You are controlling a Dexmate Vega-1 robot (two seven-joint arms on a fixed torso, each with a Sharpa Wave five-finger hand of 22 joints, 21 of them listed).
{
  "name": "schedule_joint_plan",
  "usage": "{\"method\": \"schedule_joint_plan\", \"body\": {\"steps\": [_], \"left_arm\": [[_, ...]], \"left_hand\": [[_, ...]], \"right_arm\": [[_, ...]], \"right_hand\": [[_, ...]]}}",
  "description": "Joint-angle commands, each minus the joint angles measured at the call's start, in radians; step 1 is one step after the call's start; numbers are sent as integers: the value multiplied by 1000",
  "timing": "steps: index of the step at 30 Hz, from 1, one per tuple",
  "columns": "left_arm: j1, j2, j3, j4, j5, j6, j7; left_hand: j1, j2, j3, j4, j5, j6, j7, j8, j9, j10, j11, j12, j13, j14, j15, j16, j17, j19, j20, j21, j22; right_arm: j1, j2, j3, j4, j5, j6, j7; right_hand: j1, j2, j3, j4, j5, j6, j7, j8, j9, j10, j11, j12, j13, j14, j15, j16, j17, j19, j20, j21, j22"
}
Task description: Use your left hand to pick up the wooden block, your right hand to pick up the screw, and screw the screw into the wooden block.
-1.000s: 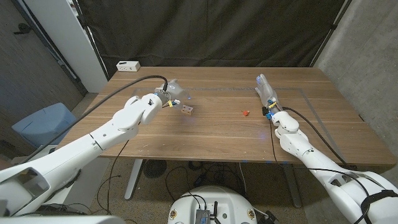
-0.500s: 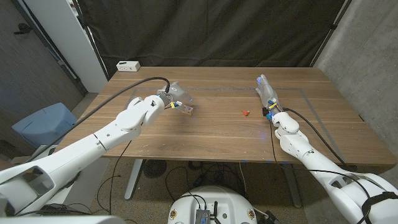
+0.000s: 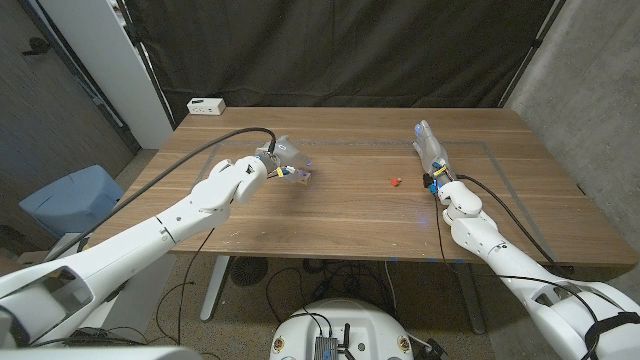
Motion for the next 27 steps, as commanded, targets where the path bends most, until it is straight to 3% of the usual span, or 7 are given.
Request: {"method": "schedule_joint_plan", "body": {"steps": [1, 12, 27], "left_arm": [[-15, -16, 27, 25, 24, 17, -19], [-28, -34, 46, 50, 30, 19, -12], [-50, -54, 68, 89, 23, 4, 23]], "left_hand": [[1, -17, -13, 3, 5, -36, 1, -8, -1, -22, 1, -13, 4, -4, 12, -7, 1, 10, 2, 2, 5], [-6, -23, -24, 6, 7, -74, 1, -9, -1, -38, 4, -20, 5, -13, 24, -10, 1, 10, 2, 1, 5], [-6, -22, -29, 6, 9, -76, 1, 1, 0, -16, -10, -10, 7, 12, 11, -2, 1, 14, 2, 1, 4]], "right_arm": [[-7, -2, 1, -8, 3, -5, -5], [-2, 2, 0, 0, 1, 0, -3], [-11, 0, 4, -9, 2, -1, -13]], "right_hand": [[-4, -3, 2, -7, 0, -8, -5, 2, 3, 3, 1, 8, 5, -4, 11, 6, 1, -3, 3, 2, 3], [-5, -3, 2, -7, 0, -9, -6, 2, 3, 3, 2, 8, 5, -3, 12, 6, 1, -2, 4, 2, 3], [-7, -3, 3, -9, 0, -11, -9, 2, 3, 4, 4, 9, 5, -4, 14, 6, 2, -2, 4, 2, 3]]}}
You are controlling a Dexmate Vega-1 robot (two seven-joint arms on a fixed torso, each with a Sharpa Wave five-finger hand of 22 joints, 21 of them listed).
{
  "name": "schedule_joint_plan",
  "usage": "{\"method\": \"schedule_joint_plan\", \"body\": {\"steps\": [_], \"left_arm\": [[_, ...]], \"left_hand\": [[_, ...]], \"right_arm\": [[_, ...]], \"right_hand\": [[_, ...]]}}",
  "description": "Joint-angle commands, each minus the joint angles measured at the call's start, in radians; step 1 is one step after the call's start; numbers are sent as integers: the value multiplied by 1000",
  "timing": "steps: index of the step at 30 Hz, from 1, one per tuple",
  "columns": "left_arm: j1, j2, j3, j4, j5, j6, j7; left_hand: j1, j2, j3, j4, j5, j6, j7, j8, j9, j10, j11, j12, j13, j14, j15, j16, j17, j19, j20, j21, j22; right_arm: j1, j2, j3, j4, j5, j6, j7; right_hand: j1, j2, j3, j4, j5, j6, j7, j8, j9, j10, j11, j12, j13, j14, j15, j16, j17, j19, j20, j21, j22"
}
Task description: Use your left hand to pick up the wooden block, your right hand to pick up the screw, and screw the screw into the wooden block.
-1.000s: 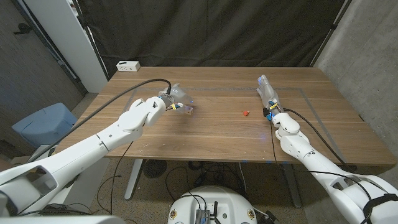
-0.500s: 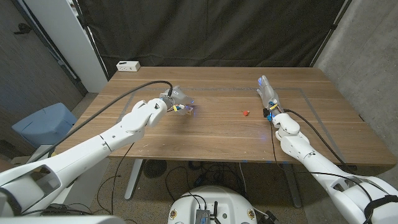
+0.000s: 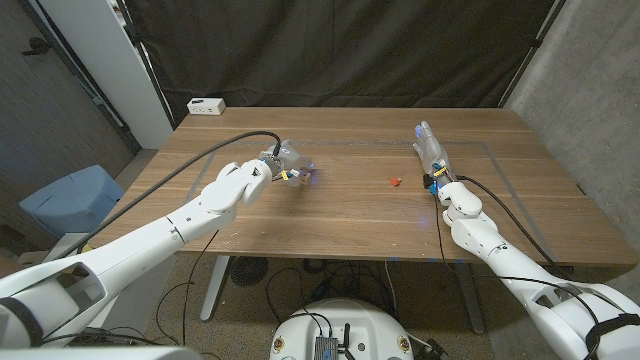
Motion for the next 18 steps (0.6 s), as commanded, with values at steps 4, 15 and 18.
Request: {"method": "schedule_joint_plan", "body": {"steps": [4, 15, 18], "left_arm": [[-22, -21, 20, 38, -13, -9, 22], [-31, -23, 31, 49, -21, -3, 19], [-33, -25, 32, 52, -22, 3, 17]], "left_hand": [[2, -4, -8, -2, 5, 6, 0, 12, 0, 23, -5, 10, 3, 17, 2, 6, 1, 8, 3, 2, 5], [8, 2, -14, -3, 5, 59, 1, 30, 2, 84, -25, 29, 6, 51, -15, 13, 2, 24, 2, 4, 4], [12, 4, -16, -4, 5, 79, 1, 35, 2, 108, -28, 35, 7, 62, -18, 15, 2, 31, 2, 5, 4]], "right_arm": [[-4, -1, 2, -5, 1, 0, -5], [-1, 0, 2, 2, 2, -3, -3], [3, 3, 1, 9, 2, 0, 0]], "right_hand": [[-7, -3, 0, -6, 0, -6, -4, 2, 3, 4, 3, 9, 5, -4, 3, 6, 2, -2, 4, 2, 3], [-7, -3, 1, -7, 0, -7, -5, 2, 3, 4, 3, 9, 5, -4, 3, 6, 2, -2, 4, 2, 3], [-8, -3, 1, -7, 0, -7, -5, 2, 3, 4, 3, 9, 5, -4, 3, 6, 2, -2, 4, 2, 3]]}}
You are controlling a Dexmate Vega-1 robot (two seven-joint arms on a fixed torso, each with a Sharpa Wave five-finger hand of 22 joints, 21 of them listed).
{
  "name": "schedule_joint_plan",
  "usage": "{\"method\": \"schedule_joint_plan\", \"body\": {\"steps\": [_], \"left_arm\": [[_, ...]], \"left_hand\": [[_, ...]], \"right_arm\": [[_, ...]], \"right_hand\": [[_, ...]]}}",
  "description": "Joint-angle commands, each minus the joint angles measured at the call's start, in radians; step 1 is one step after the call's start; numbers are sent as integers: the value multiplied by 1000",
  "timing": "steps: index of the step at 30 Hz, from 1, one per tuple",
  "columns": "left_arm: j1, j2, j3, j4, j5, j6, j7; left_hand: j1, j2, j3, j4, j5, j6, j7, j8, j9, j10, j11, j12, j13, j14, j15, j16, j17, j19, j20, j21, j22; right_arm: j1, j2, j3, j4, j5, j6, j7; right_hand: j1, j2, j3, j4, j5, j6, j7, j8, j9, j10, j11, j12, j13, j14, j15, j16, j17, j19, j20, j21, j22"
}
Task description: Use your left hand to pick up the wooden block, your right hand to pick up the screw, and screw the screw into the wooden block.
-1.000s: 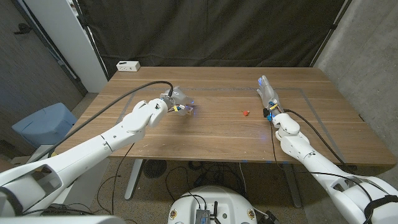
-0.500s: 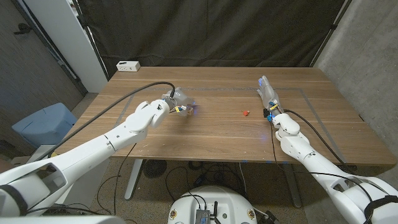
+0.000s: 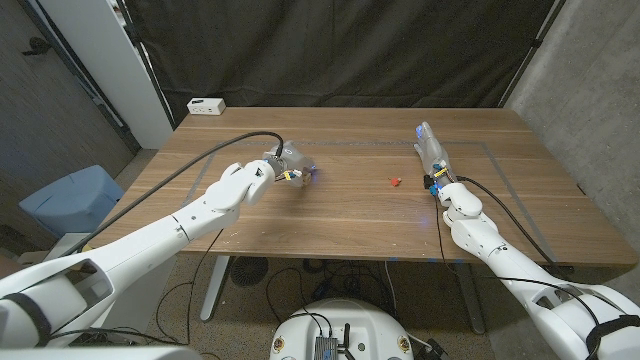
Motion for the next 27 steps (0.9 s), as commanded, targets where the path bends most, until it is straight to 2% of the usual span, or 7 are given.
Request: {"method": "schedule_joint_plan", "body": {"steps": [1, 7, 9, 17, 20, 27], "left_arm": [[-13, -3, 13, 17, -9, 4, 1], [-19, -3, 15, 22, -13, 3, 1], [-23, 2, 17, 23, -16, -7, 3], [-42, 7, 20, 40, -25, -37, 16], [-42, 5, 18, 44, -30, -38, 19], [-51, 13, 16, 55, -57, -75, 37]], "left_hand": [[13, 4, -5, 0, 4, 35, 0, 10, 2, 34, -7, 12, 3, 25, -7, 9, 2, 18, 1, 5, 4], [19, 4, -8, -3, 5, 57, -1, 13, 2, 58, -11, 17, 3, 46, -13, 12, 3, 29, 1, 6, 4], [22, 3, -9, -3, 5, 62, -2, 12, 2, 68, -22, 18, 4, 52, -17, 12, 3, 33, 1, 7, 4], [26, 3, -10, -4, 5, 70, -2, 12, 2, 71, -27, 17, 4, 58, -20, 12, 3, 40, 1, 8, 4], [35, 4, -10, -7, 5, 81, -3, 12, 2, 80, -43, 16, 4, 64, -35, 11, 3, 48, 1, 8, 4], [45, 4, -12, -8, 6, 95, -4, 12, 3, 78, -61, 10, 4, 67, -44, 7, 3, 57, 1, 8, 4]], "right_arm": [[7, 3, 0, 13, 1, 0, 4], [8, 4, 0, 14, 1, -2, 3], [8, 5, 0, 15, 1, -2, 2], [12, 9, -1, 22, 1, 0, 1], [11, 10, -1, 22, 1, 1, -1], [6, 10, -1, 14, -2, -2, -11]], "right_hand": [[-8, -3, 0, -6, 0, -7, -4, 2, 3, 4, 3, 9, 5, -4, 3, 6, 2, -2, 4, 2, 3], [-8, -3, 0, -7, 0, -7, -5, 2, 3, 4, 3, 9, 5, -4, 3, 6, 2, -2, 4, 2, 3], [-8, -3, 0, -7, 0, -7, -5, 2, 3, 4, 4, 9, 5, -4, 3, 6, 2, -2, 5, 2, 3], [-8, -3, 1, -8, 0, -7, -5, 2, 3, 3, 4, 9, 5, -5, 3, 6, 2, -2, 7, 2, 3], [-9, -3, 1, -8, 0, -7, -6, 2, 3, 3, 4, 9, 5, -5, 3, 6, 2, -2, 7, 2, 3], [-9, -3, 2, -8, 0, -8, -7, 2, 3, 3, 4, 8, 5, -6, 3, 6, 2, -2, 7, 2, 3]]}}
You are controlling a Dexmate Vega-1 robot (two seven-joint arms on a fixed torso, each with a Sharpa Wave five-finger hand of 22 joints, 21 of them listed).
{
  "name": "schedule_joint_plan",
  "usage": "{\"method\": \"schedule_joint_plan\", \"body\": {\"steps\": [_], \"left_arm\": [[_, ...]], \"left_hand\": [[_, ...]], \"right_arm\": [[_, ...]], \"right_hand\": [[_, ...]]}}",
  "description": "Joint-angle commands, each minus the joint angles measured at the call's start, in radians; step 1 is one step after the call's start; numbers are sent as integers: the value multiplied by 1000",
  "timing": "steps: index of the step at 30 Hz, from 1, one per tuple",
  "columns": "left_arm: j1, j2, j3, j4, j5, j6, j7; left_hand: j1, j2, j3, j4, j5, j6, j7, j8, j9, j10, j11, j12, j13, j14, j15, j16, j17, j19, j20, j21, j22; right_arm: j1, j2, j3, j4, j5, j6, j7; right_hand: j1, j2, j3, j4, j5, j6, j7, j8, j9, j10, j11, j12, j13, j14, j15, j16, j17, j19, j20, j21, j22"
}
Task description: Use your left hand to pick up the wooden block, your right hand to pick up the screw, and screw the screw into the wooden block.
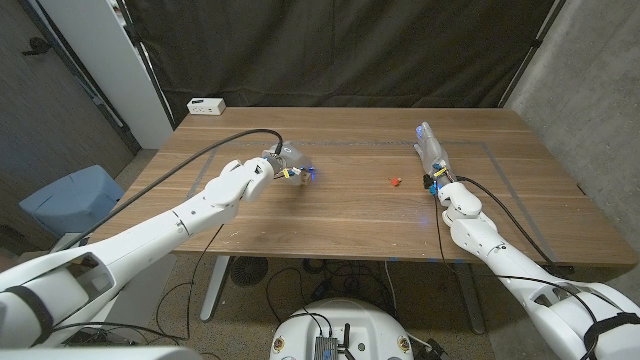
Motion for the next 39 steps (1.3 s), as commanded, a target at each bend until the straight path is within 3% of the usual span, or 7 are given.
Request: {"method": "schedule_joint_plan", "body": {"steps": [1, 19, 29, 39], "left_arm": [[-16, 12, -2, 19, -36, -54, 26], [-6, 47, -21, 14, -50, -91, 64], [0, 51, -24, 17, -53, -104, 72], [-3, 44, -17, 32, -47, -119, 85]], "left_hand": [[18, 0, -4, 0, 6, 19, -1, 4, 3, -7, -16, -2, 5, 1, -8, -1, 1, 10, -1, 8, 4], [50, -1, -9, -3, 12, 85, -1, 10, 4, 31, -42, 0, 4, 31, -38, -1, 1, 33, -1, 6, 3], [84, -3, -18, -2, 17, 153, -2, 11, 4, 79, -45, 2, 4, 63, -45, 0, 1, 55, -1, 4, 2], [90, -3, -23, 0, 15, 162, -3, 8, 4, 79, -45, -3, 4, 66, -48, -2, 1, 61, -1, 3, 2]], "right_arm": [[-4, 3, 0, -4, -3, -1, -13], [-4, 9, -4, -10, -10, 0, -28], [-10, 11, -3, -20, -11, 0, -38], [-16, 8, -3, -30, -13, 0, -42]], "right_hand": [[-9, -3, 2, -9, 0, -4, -2, 2, 3, 3, 4, 9, 5, -6, 3, 6, 2, -2, 8, 2, 3], [-11, -2, 3, -10, 0, -4, -3, 3, 3, 3, 4, 9, 5, -6, 3, 6, 2, -1, 9, 3, 3], [-12, -2, 3, -10, 0, -5, -3, 3, 3, 3, 4, 9, 5, -4, 4, 7, 2, -1, 8, 3, 3], [-13, -2, 4, -11, 0, -5, -2, 3, 3, 5, 4, 9, 5, -2, 4, 8, 2, 0, 8, 3, 3]]}}
